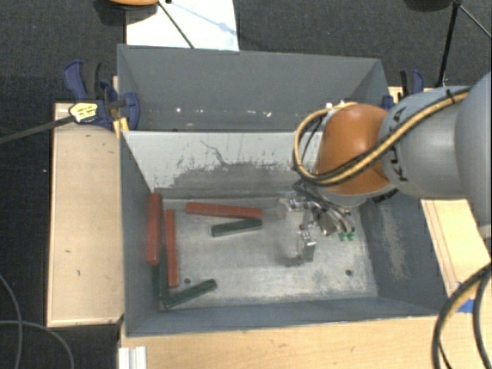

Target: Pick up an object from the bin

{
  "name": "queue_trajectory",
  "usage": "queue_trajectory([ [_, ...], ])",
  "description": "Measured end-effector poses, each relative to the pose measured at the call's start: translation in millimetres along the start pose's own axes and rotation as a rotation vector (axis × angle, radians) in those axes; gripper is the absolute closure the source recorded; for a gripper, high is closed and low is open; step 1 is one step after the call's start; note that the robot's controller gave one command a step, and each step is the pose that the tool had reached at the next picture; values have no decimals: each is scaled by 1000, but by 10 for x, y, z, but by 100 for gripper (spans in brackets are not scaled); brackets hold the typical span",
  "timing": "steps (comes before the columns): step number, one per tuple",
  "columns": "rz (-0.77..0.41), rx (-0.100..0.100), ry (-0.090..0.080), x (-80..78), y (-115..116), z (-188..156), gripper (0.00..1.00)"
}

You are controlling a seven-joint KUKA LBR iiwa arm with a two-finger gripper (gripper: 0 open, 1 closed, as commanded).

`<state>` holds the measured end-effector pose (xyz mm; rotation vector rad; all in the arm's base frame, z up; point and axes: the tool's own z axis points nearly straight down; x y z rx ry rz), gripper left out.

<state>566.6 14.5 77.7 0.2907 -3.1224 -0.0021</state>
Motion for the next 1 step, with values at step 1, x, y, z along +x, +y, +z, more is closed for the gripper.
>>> queue_trajectory([
  [1, 48, 1, -9, -117, 386, -192, 0],
])
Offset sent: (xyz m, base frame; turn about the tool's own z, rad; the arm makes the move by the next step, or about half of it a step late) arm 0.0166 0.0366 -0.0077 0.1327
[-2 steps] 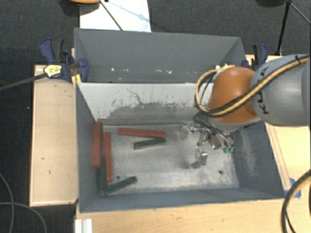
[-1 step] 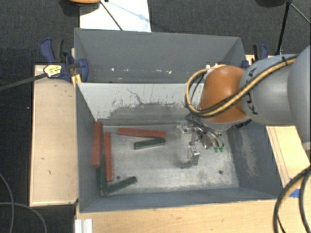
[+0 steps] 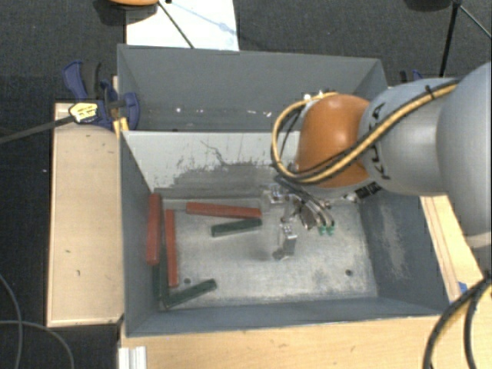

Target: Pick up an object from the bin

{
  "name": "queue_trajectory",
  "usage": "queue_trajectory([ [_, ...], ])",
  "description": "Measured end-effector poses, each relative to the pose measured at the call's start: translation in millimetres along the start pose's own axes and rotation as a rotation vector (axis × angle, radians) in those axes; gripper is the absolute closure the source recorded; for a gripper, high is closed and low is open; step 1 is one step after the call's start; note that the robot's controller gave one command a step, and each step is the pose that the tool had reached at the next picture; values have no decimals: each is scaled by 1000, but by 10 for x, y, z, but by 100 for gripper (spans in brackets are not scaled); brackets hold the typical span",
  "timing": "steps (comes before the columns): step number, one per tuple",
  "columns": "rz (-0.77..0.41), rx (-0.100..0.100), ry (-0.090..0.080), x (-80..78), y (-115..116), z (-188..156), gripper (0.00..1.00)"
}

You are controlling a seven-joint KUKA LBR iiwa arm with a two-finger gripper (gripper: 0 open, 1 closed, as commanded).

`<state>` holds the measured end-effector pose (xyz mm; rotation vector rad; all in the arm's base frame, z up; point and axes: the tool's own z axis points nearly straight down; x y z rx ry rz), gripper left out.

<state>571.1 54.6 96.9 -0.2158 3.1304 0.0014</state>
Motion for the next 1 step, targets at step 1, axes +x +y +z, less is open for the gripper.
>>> queue_trajectory([
  [1, 58, -2, 0, -96, 47, 157, 0],
])
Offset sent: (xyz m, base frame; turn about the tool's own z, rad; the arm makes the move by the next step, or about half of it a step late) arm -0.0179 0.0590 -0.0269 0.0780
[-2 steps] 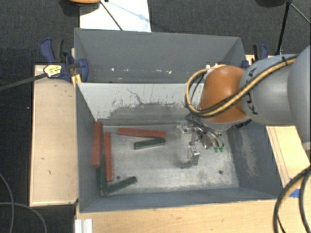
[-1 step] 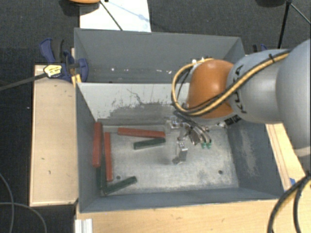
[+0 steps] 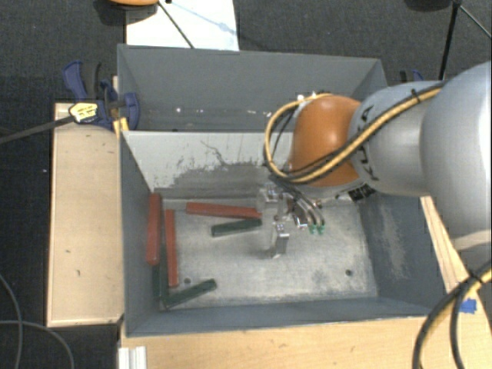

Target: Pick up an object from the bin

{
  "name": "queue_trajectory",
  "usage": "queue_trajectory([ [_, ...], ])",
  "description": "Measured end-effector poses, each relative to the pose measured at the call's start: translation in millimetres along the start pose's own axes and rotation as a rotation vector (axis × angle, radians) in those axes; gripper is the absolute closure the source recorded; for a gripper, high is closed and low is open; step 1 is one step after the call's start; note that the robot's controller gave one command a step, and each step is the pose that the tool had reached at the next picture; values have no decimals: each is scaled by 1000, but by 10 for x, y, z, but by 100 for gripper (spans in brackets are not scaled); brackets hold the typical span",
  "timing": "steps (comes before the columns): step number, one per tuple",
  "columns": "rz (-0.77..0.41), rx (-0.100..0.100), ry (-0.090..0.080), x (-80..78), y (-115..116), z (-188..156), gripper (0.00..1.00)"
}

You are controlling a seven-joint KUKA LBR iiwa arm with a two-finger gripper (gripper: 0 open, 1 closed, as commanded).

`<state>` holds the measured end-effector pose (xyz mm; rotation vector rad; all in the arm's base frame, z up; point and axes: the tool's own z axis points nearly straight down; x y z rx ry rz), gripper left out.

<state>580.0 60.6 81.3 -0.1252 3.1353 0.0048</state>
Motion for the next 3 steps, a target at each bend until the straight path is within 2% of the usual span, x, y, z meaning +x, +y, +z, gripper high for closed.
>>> queue_trajectory([
  [1, 24, 4, 2, 141, 326, 80, 0],
  [2, 64, 2, 2, 7, 706, 104, 0],
  [3, 18, 3, 4, 65, 458, -87, 100],
])
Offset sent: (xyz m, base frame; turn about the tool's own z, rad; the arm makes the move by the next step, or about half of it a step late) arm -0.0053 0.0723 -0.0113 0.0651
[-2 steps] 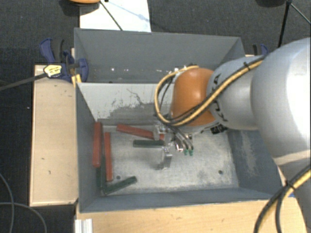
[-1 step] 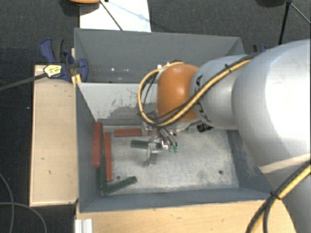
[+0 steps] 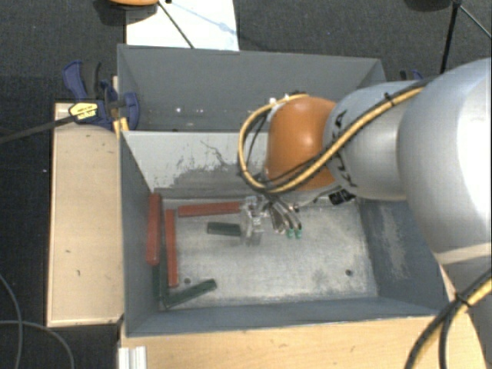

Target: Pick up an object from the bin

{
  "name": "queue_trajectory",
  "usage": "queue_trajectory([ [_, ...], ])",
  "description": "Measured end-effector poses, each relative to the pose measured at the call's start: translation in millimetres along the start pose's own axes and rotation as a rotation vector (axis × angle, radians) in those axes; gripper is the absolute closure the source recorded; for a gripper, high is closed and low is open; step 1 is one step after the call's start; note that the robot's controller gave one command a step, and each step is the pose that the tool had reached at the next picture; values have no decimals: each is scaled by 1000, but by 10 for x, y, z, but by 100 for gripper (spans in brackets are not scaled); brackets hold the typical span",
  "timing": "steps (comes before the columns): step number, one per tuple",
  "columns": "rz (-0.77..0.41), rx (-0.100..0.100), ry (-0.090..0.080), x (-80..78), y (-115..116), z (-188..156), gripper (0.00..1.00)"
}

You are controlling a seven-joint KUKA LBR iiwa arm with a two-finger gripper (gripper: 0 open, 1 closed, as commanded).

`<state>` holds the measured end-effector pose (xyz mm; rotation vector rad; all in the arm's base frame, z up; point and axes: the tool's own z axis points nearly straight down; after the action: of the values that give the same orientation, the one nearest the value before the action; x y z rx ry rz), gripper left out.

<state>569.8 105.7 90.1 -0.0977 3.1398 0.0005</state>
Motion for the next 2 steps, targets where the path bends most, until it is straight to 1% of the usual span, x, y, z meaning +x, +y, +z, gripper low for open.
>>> queue_trajectory([
  [1, -1, 0, 0, 0, 0, 0, 0],
  [2, -2, 0, 0, 1, 1, 0, 0],
])
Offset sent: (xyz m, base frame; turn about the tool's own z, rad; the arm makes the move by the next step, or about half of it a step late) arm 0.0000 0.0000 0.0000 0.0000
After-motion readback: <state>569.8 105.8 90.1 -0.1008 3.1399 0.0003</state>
